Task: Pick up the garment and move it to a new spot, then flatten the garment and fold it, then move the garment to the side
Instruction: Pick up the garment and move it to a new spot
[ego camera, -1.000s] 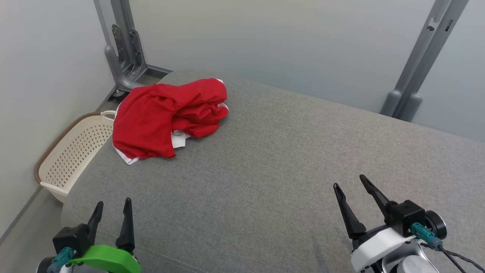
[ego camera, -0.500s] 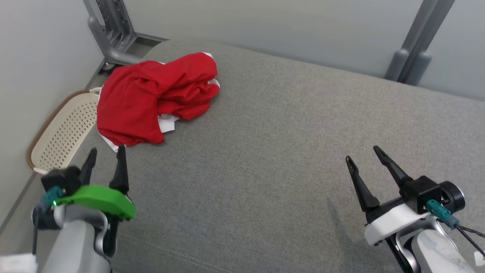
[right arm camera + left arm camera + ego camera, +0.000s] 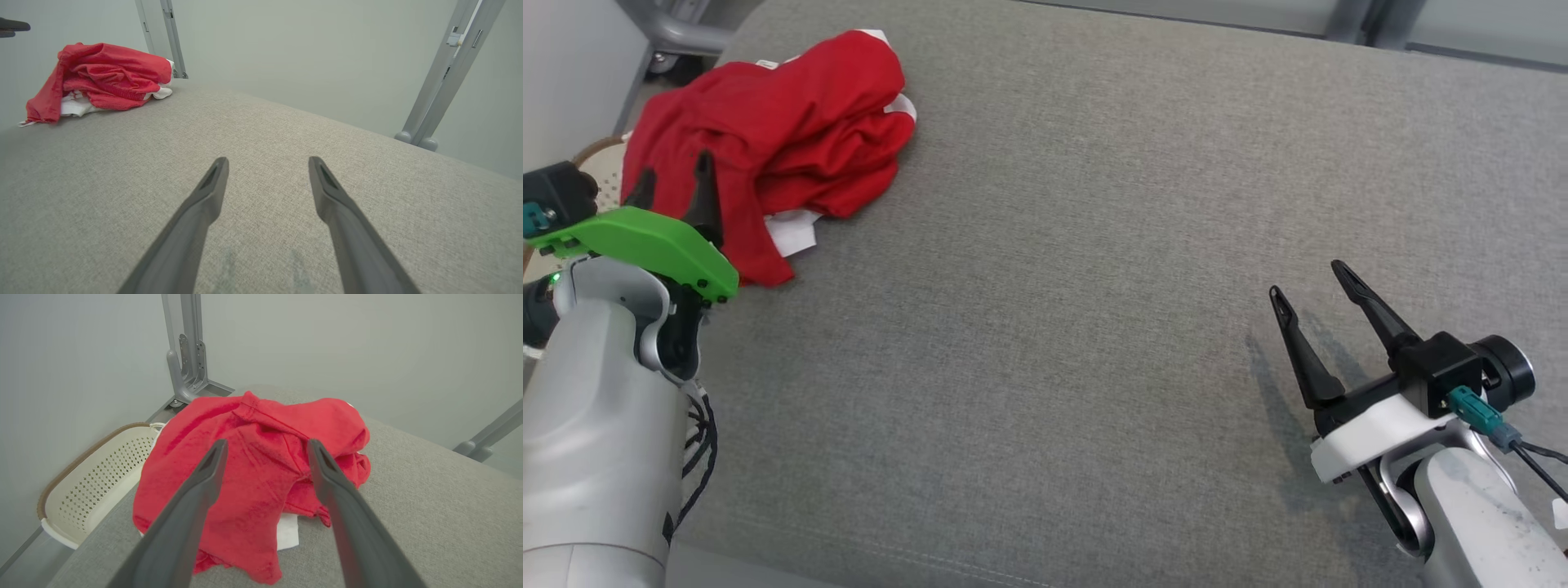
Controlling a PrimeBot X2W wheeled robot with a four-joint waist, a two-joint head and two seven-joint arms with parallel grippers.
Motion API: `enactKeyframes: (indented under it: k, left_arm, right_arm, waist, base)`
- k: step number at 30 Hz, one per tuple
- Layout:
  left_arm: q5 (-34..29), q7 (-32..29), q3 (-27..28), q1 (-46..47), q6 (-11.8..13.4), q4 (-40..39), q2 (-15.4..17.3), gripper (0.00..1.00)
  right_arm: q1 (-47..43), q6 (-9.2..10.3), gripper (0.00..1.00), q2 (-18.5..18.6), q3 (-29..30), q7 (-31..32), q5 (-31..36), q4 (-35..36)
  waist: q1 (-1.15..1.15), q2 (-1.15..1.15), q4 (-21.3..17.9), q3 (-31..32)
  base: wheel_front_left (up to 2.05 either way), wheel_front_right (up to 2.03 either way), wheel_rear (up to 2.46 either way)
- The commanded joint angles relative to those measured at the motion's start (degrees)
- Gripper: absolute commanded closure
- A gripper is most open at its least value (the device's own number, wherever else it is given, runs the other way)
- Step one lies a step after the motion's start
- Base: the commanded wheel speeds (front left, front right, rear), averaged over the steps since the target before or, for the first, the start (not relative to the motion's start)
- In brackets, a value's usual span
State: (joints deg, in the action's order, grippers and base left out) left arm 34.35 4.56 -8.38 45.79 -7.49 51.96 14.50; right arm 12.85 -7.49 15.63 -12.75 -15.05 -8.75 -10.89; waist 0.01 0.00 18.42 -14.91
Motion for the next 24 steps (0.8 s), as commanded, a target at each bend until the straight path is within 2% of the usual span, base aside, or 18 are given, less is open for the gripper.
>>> enactKeyframes:
  k: [1,5,10,13,19,24]
  left_arm:
    - [1.30,-0.89,-0.43,1.50,0.00,1.20,0.40,0.00]
    - [5.90,-4.41,-1.11,4.55,0.00,3.82,0.71,0.00]
    - [8.53,-5.44,-1.87,6.70,0.00,5.46,1.44,0.00]
    - [9.97,-6.46,-2.03,8.54,0.00,9.18,1.97,0.00]
    - [10.84,-4.78,-2.16,10.41,0.00,13.38,1.99,0.00]
    - [11.86,-4.33,-3.25,11.13,0.00,13.89,1.11,0.00]
  right_arm:
    - [1.06,-0.01,0.00,0.21,-0.10,-0.20,0.51,-0.02]
    - [1.77,-0.01,0.00,0.06,-0.46,-0.20,0.44,-0.04]
    - [1.55,-0.01,0.00,-0.03,-0.67,-0.20,0.47,-0.14]
    - [1.54,-0.01,0.00,0.22,-1.03,-0.20,0.50,-0.05]
    - [1.64,-0.01,0.00,0.80,-1.41,-0.20,0.51,-0.16]
    - [1.28,-0.01,0.00,1.33,-1.52,-0.20,0.48,-0.25]
  waist:
    - [-0.01,0.00,-2.83,-2.29]
    - [-0.01,0.00,-3.99,-2.73]
    - [-0.01,0.00,-4.64,-3.02]
    - [-0.01,0.00,-5.11,-3.49]
    - [-0.01,0.00,-5.76,-4.16]
    - [-0.01,0.00,-5.72,-4.67]
  base:
    - [0.00,0.00,0.00]
    - [0.00,0.00,0.00]
    - [0.00,0.00,0.00]
    - [0.00,0.00,0.00]
    - [0.00,0.00,0.00]
    - [0.00,0.00,0.00]
